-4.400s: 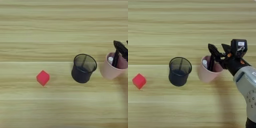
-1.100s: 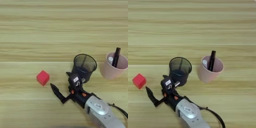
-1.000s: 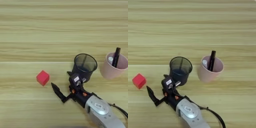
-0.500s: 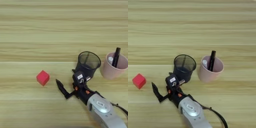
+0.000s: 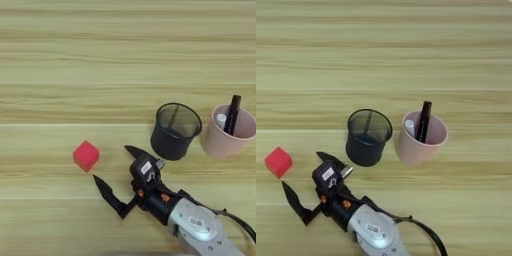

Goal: Move the objects on the table

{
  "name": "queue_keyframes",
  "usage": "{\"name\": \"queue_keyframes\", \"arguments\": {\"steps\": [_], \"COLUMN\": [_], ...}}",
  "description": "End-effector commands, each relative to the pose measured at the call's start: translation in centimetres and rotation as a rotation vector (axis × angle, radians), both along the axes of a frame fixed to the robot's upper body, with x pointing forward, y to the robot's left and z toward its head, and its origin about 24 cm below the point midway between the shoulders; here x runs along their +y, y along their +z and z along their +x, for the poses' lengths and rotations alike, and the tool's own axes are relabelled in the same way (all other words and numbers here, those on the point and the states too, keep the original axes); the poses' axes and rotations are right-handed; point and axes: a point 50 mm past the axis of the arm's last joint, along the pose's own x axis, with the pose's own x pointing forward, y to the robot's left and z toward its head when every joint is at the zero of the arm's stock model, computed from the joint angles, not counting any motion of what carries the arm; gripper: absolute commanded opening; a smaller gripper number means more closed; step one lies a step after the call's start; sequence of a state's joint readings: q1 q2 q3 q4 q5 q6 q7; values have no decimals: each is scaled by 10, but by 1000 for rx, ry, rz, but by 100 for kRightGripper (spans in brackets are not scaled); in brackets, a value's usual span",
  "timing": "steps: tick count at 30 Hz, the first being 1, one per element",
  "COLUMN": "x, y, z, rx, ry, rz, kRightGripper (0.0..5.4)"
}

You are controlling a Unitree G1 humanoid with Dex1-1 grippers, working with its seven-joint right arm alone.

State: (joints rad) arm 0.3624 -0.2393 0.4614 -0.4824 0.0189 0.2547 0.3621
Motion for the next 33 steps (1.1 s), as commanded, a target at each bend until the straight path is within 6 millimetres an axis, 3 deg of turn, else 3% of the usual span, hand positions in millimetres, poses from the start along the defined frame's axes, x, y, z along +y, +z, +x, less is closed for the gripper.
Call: {"name": "queue_keyframes", "arguments": {"steps": [1,11,33], "x": [5,9,34], "y": [9,-14,-21], "z": [4,19,47], "rx": [-65,-21,-30], "ry": [25,50,97], "rz": [13,-54,-68], "kRightGripper": [536,536,536]}}
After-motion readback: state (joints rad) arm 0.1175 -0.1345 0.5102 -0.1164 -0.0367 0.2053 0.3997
